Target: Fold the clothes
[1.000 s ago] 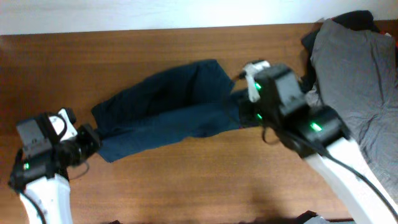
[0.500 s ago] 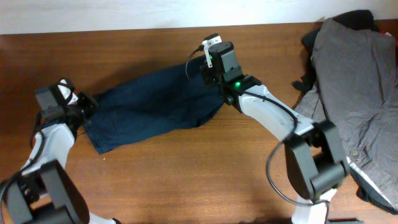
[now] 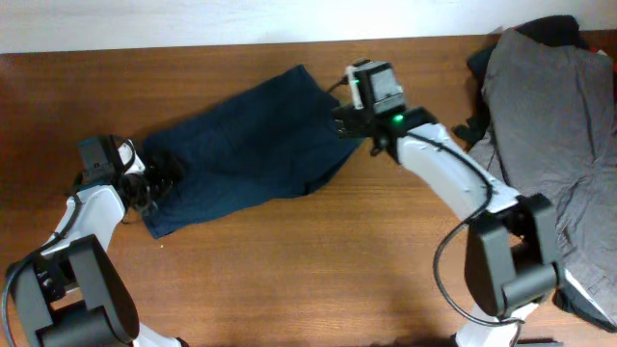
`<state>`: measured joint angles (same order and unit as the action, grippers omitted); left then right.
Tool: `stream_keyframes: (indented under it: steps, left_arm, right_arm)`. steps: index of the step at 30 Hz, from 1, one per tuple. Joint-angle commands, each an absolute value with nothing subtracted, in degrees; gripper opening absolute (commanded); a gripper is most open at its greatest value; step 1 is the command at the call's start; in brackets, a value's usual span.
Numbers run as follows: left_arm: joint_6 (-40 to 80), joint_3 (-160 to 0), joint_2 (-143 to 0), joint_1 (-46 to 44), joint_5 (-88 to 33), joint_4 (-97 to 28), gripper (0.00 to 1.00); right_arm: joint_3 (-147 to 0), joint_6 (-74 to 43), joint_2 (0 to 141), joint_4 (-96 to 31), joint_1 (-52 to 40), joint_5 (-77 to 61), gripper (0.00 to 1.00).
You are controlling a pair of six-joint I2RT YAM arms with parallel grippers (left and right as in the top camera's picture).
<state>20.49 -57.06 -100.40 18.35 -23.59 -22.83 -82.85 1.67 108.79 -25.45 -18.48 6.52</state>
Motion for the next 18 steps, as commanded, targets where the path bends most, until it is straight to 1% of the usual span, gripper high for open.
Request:
stream_keyframes:
  steps: [1,4,7,10,12,18]
  left_arm:
    - [16.16,-57.74,-100.6,18.26,-24.4,-26.0,0.99]
    - [16.14,-57.74,-100.6,17.1,-24.38,-28.86,0.99]
    - [16.14,-57.74,-100.6,15.81,-24.36,-30.13,0.99]
    - [16.14,-57.74,-100.6,15.14,-24.21,-31.83,0.99]
    - [16.14,-57.74,-100.6,15.09,-24.21,-32.69,0.99]
    - [16.14,-57.74,-100.6,15.09,-22.68,-34.98,0.99]
  right_arm:
    - [-83.31,-0.56,109.19,-29.78,-14.22,-11.77,0.99]
    - [-83.31,-3.99,111.83,-30.02,-10.46,-23.79,0.99]
    - [-83.31,-5.23,114.1,-29.39,-9.45,-25.32,0.99]
    - [-83.31,-5.32,116.6,-28.95,-9.45,-23.94,0.99]
    - [-83.31,-8.84,119.52,-27.07,-9.45,-23.05,0.99]
    - [-83.31,-16.67,124.92,-18.65,-9.5,-26.81,0.99]
